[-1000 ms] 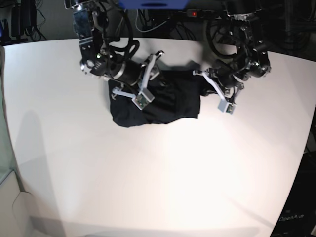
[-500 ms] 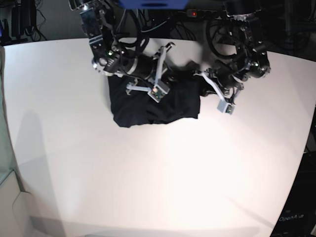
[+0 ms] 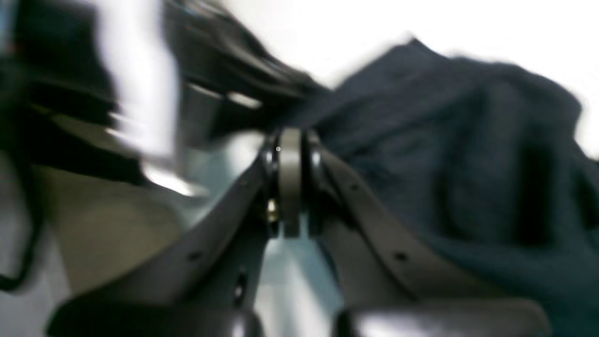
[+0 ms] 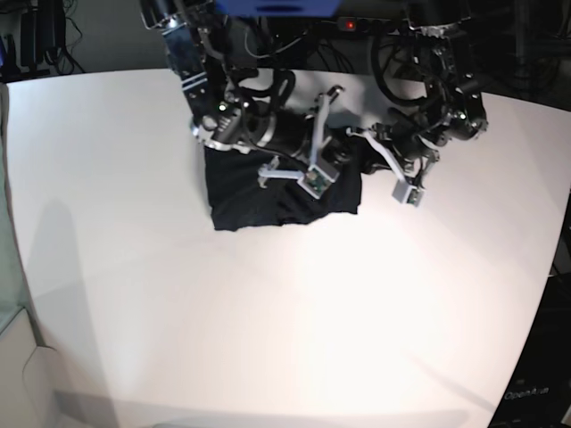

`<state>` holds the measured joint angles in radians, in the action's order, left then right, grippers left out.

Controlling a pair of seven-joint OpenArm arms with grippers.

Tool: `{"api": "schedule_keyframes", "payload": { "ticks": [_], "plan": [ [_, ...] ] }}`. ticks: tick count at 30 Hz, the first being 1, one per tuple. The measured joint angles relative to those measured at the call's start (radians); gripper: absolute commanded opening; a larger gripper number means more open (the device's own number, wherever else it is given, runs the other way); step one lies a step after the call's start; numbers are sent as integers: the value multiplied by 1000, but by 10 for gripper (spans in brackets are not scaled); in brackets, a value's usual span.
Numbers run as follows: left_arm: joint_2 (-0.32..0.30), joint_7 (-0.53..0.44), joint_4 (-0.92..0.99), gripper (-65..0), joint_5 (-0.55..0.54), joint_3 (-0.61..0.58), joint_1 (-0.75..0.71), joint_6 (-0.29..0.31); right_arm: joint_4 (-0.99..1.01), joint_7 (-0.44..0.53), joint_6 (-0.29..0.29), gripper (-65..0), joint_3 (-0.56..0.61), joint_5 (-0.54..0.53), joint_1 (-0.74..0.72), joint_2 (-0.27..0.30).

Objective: Fold the T-shirt properly
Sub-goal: 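Press and tuck the folded bundle edges with the right gripper, then grasp the bundle with both grippers and fold it over again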

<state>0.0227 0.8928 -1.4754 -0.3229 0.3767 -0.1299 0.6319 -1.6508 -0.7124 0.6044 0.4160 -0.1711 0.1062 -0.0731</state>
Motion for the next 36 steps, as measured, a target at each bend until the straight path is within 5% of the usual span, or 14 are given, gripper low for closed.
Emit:
{"api": "schedule_keyframes", "payload": {
  "ticks": [13, 21, 23, 28, 36],
  "plan": [
    [-11, 16, -17, -650, 8, 11, -1, 0, 32, -1, -11, -646, 50, 11, -31, -27],
    [-46, 103, -116, -650, 34, 131, 0, -6, 35, -8, -8, -494, -19, 2, -28, -27],
    [-67, 105, -116, -650, 35, 132, -1, 55, 35, -8, -8, -454, -27, 2, -29, -26],
    [-117, 101, -89, -650, 36, 133, 0, 61, 35, -19, -7, -368, -26, 2, -51, 23],
    [-177, -12, -3, -650, 15, 138, -24, 64, 35, -105, -7, -273, -27, -1, -169, 40]
  ]
}}
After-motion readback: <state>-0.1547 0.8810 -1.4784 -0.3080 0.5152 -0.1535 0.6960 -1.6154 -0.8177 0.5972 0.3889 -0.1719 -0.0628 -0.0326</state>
